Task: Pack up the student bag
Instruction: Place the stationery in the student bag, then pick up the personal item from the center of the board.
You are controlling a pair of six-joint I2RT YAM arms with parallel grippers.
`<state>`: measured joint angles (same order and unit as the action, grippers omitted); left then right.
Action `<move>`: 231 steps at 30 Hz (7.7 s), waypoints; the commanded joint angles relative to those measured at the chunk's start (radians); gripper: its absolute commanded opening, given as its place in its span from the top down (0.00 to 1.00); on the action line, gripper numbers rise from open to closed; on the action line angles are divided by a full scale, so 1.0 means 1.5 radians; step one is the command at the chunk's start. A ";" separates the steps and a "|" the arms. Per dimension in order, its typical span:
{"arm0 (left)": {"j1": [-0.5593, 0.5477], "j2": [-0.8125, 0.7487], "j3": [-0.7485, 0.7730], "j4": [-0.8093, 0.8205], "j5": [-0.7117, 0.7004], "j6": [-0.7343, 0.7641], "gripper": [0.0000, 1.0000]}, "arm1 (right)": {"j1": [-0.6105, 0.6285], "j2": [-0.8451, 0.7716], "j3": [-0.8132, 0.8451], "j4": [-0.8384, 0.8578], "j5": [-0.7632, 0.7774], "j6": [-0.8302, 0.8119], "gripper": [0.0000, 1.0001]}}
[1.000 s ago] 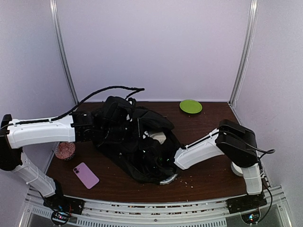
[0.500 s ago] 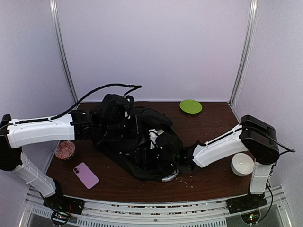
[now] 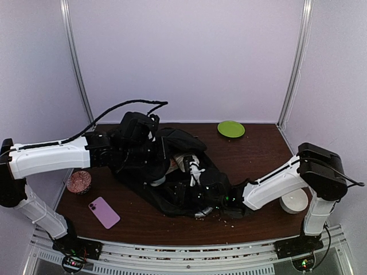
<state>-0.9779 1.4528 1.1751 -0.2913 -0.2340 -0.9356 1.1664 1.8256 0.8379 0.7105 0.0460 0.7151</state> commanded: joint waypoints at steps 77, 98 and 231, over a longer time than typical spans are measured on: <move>0.008 0.049 -0.046 0.103 -0.041 -0.057 1.00 | -0.173 -0.184 -0.187 -0.137 0.034 0.135 0.38; -0.167 -0.169 -0.153 -0.314 -0.241 -0.301 0.02 | -0.120 -0.571 -0.321 -0.399 0.086 0.026 0.31; -0.031 -0.092 -0.273 -0.190 0.067 -0.562 0.45 | 0.066 0.066 0.039 -0.009 -0.239 0.288 0.36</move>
<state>-1.0210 1.3521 0.7658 -0.5995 -0.0971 -1.7596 1.2594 1.8889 0.8669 0.6334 -0.2924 1.0817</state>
